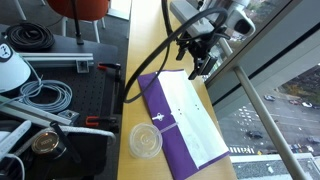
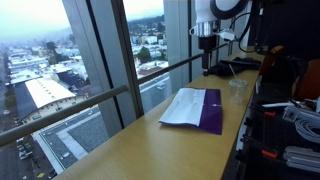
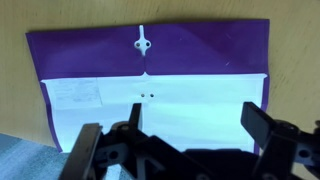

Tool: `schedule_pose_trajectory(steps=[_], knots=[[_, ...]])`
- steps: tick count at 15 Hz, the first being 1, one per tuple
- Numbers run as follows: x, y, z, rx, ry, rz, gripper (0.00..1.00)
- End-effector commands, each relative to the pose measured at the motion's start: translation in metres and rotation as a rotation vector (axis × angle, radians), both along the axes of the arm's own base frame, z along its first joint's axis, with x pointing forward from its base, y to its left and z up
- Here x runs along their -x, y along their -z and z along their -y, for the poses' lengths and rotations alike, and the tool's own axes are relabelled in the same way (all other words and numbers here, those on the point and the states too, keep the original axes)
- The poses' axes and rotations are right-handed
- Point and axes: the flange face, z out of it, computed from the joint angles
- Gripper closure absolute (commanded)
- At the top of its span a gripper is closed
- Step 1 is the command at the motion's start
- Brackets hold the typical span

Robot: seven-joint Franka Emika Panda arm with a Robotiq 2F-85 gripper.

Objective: Open the file

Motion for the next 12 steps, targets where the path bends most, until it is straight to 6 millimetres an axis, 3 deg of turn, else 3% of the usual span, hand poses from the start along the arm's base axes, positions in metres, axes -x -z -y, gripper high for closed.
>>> schedule_pose_trajectory(steps=[1, 7, 8, 12], knots=[[-0.017, -0.024, 0.021, -0.024, -0.037, -0.028, 0.00], [-0.008, -0.048, 0.036, -0.084, -0.032, -0.115, 0.00], [-0.011, -0.037, 0.033, -0.055, -0.035, -0.087, 0.00], [-0.010, -0.041, 0.033, -0.059, -0.030, -0.104, 0.00]])
